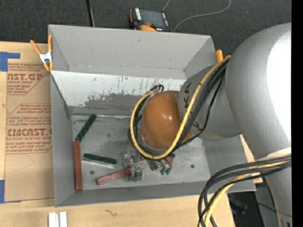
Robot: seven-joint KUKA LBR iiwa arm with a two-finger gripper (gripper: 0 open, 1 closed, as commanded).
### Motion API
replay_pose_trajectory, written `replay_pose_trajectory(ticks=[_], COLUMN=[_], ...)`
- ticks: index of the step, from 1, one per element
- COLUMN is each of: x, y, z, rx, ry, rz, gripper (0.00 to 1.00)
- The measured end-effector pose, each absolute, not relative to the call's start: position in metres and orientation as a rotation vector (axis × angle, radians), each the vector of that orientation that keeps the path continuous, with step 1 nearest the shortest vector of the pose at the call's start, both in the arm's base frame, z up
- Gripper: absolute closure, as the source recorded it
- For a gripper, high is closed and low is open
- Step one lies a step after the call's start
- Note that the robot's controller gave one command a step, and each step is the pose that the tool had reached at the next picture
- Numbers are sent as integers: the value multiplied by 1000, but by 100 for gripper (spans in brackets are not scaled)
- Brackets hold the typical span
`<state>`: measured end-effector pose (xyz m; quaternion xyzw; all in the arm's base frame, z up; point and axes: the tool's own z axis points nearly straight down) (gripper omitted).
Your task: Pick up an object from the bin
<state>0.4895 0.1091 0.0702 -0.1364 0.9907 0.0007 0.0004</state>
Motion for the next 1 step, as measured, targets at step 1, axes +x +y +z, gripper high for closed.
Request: replay_pose_trajectory(ticks=[1], x=[516], y=[123], z=[285], rx=[-793], ry=[3028], rz=[0], gripper=[100])
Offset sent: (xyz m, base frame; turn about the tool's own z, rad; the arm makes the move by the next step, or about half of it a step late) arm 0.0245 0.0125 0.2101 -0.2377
